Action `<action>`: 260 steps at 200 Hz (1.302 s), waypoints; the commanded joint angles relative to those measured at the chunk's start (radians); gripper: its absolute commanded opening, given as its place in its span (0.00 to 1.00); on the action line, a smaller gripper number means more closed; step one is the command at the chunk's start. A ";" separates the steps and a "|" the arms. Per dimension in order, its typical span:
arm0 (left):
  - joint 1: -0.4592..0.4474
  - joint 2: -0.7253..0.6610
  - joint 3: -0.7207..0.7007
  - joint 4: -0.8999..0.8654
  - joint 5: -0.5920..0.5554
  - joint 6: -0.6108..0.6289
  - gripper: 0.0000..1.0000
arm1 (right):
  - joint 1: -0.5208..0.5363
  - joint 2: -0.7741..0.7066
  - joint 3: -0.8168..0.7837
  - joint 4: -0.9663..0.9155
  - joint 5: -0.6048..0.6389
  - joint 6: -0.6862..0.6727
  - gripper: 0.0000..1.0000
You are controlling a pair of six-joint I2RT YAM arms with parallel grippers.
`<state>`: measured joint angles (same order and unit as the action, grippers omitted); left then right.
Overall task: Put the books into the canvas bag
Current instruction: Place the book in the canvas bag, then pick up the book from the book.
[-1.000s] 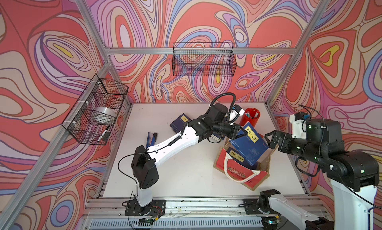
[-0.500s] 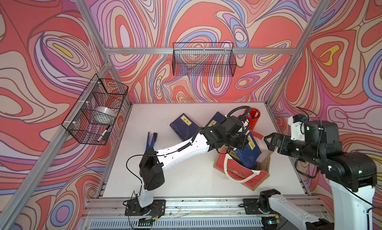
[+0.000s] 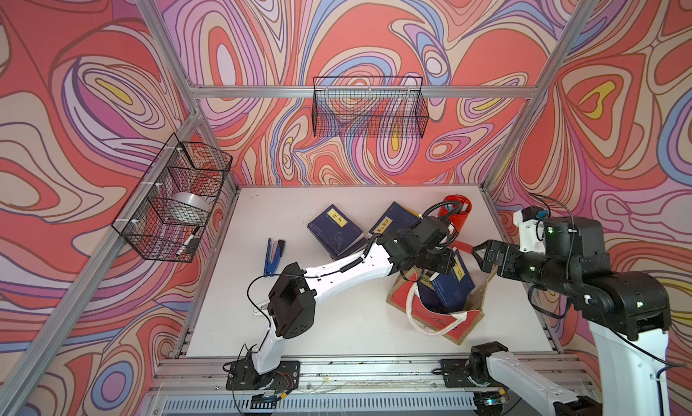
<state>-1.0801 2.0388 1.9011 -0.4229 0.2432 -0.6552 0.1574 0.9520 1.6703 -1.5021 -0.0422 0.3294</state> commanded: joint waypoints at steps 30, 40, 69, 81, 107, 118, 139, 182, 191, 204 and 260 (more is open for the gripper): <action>-0.001 -0.022 0.030 -0.064 -0.036 0.012 0.43 | -0.002 -0.006 -0.010 0.010 -0.017 -0.014 0.98; -0.001 -0.031 0.030 -0.076 -0.053 0.022 0.44 | -0.002 -0.004 -0.011 0.010 -0.018 -0.015 0.99; 0.017 -0.082 0.018 -0.123 -0.134 0.063 0.48 | -0.001 -0.007 -0.031 0.021 -0.033 -0.025 0.98; 0.041 -0.119 0.001 -0.127 -0.147 0.087 0.50 | -0.002 -0.008 -0.050 0.031 -0.041 -0.034 0.98; 0.119 -0.246 -0.099 -0.108 -0.161 0.133 0.61 | -0.001 -0.019 -0.105 0.078 -0.084 -0.053 0.99; 0.164 -0.314 -0.168 -0.078 -0.158 0.135 0.68 | -0.002 -0.021 -0.129 0.104 -0.115 -0.063 0.98; 0.267 -0.441 -0.333 -0.007 -0.141 0.137 0.75 | -0.002 -0.005 -0.170 0.154 -0.187 -0.085 0.98; 0.494 -0.592 -0.600 0.039 -0.147 0.107 0.86 | -0.001 0.061 -0.255 0.387 -0.402 -0.051 0.98; 0.526 -0.604 -0.637 0.039 -0.156 0.100 0.88 | 0.004 0.094 -0.256 0.435 -0.426 -0.045 0.98; 0.566 -0.612 -0.681 0.046 -0.157 0.091 0.92 | 0.026 0.146 -0.255 0.513 -0.438 -0.036 0.98; 0.671 -0.581 -0.812 0.121 -0.104 0.048 0.98 | 0.245 0.550 -0.073 0.680 -0.331 -0.026 0.98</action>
<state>-0.4438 1.4425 1.1255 -0.3698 0.1024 -0.5732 0.3344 1.3548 1.5120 -0.9409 -0.4099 0.2916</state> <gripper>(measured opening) 0.974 0.984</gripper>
